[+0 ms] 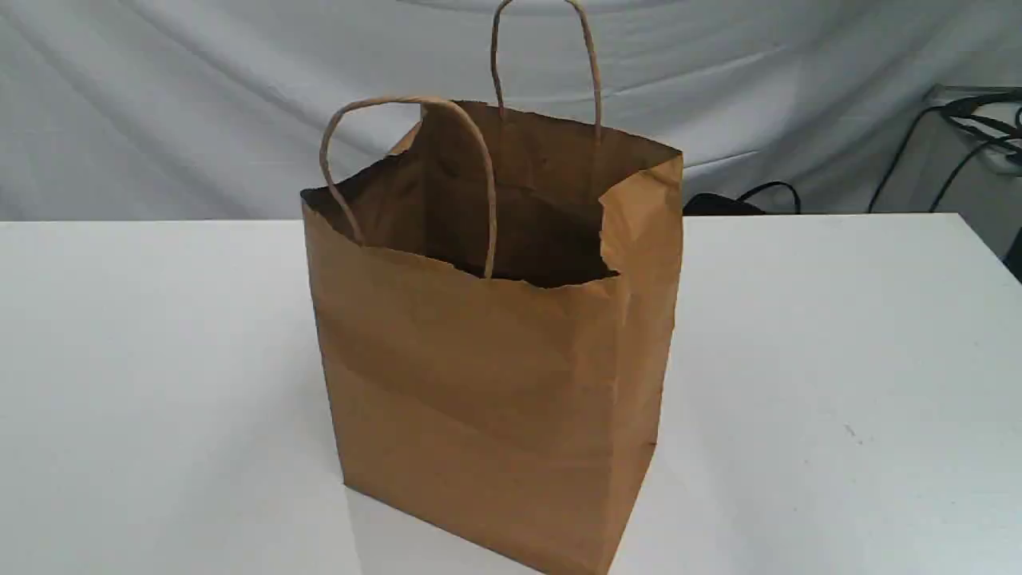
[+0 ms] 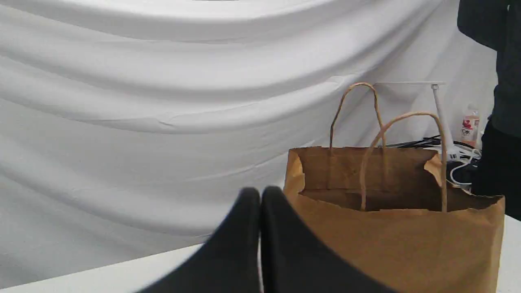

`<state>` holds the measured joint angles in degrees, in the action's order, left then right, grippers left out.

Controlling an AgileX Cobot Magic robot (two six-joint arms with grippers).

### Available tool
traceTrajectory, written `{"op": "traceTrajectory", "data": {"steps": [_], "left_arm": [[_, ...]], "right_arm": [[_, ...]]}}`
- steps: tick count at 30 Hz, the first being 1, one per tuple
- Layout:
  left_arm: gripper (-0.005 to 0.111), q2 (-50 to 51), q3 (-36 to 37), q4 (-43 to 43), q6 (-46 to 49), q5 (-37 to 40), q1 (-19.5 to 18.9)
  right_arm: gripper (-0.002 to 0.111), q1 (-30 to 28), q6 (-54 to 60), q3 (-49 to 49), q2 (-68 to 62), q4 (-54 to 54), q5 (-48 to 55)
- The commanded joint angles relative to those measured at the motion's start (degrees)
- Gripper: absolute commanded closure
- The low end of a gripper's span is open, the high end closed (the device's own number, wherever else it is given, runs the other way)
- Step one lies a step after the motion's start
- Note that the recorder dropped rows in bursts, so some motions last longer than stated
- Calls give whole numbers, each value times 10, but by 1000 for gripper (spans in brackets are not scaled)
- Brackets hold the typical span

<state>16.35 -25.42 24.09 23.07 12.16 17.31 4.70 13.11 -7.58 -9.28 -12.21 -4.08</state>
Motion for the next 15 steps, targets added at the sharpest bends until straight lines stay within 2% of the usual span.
{"op": "traceTrajectory", "data": {"steps": [1, 7, 15], "left_arm": [[107, -2, 5, 6, -3, -1, 3], [107, -2, 5, 6, -3, -1, 3], [107, -2, 5, 6, -3, -1, 3]], "right_arm": [[108, -1, -100, 45, 5, 117, -66], [108, -1, -98, 76, 6, 116, -99], [108, -1, -84, 76, 39, 118, -63]]}}
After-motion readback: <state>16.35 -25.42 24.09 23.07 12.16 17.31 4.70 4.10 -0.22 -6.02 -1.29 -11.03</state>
